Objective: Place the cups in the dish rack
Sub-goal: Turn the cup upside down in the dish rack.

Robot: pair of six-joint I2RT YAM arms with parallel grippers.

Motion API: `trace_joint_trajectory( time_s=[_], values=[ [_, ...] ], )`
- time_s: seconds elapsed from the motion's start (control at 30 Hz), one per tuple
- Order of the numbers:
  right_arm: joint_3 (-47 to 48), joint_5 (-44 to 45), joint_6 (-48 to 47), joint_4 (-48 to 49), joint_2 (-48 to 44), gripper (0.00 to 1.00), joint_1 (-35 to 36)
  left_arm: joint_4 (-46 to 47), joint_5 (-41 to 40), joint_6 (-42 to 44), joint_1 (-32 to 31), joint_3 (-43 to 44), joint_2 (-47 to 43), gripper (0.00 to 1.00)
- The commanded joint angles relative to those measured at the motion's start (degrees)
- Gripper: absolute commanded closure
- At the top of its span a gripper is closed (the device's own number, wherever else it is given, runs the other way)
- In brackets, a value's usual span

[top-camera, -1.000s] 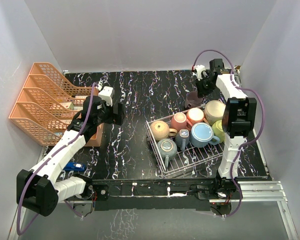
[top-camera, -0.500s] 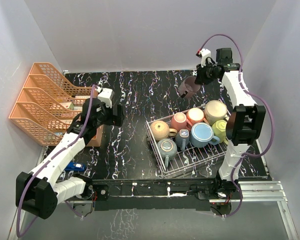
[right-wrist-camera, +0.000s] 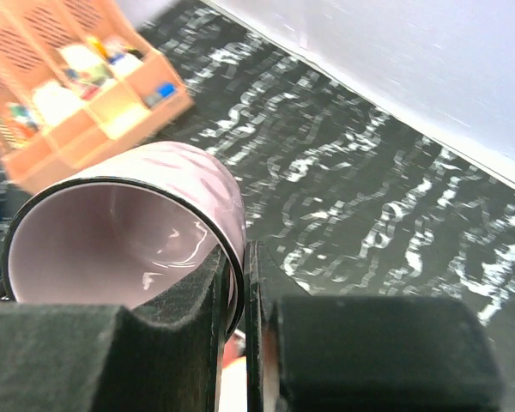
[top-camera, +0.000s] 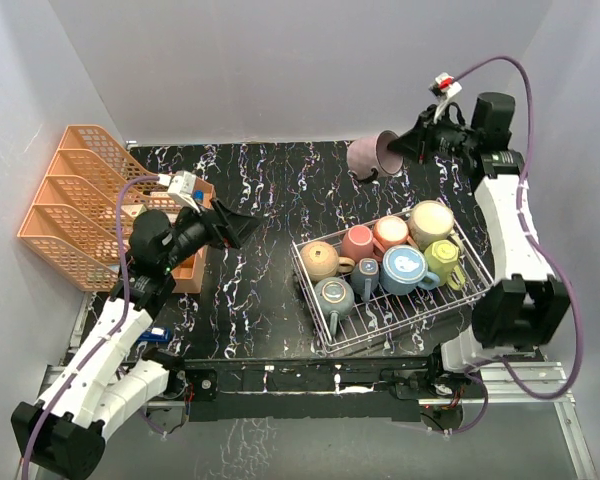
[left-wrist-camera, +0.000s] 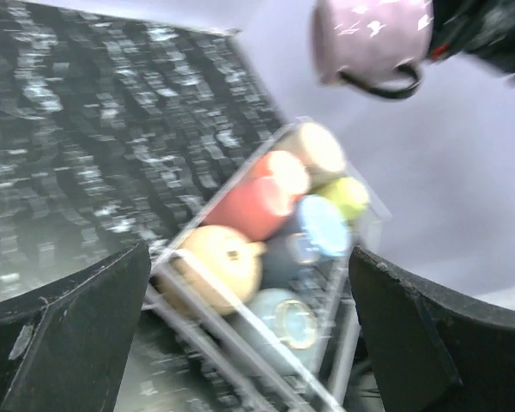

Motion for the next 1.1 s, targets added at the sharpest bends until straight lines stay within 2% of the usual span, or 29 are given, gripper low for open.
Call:
trace_joint_trajectory(
  time_s=[0.0,0.1,0.17,0.27,0.47,0.67,0.83,1.07],
  values=[
    [-11.6,-14.6,15.5,23.0,-11.4,0.92,-0.7,19.5,13.8,-27.9,0.2,-4.4,-1.8,0.03],
    [-21.0,-17.7,24.8,35.8,-18.0,0.92,-0.9,28.0,14.4,-38.5,-0.5,-7.4,-2.9,0.03],
    [-25.7,-18.3,29.3,42.0,-21.6,0.92,-1.0,30.2,12.2,-41.4,-3.2,-8.4,-4.1,0.04],
    [-30.8,-18.7,33.8,48.1,-25.8,0.92,-1.1,30.2,6.2,-40.9,-11.4,-7.7,-4.9,0.04],
    [-36.1,-19.7,35.7,50.7,-29.3,0.92,-1.3,36.1,-7.5,-38.4,-31.5,-7.5,0.4,0.04],
    [-40.0,-20.8,37.9,55.0,-31.3,0.92,-1.4,44.3,-16.5,-36.7,-43.8,-6.3,8.6,0.04],
    [-42.8,-21.6,41.5,61.1,-31.9,0.92,-1.3,49.3,-21.3,-37.3,-48.5,-4.2,14.8,0.04],
    [-45.6,-22.6,44.4,67.4,-32.4,0.92,-1.3,60.3,-29.4,-46.6,-49.8,-4.6,22.3,0.04]
  ],
)
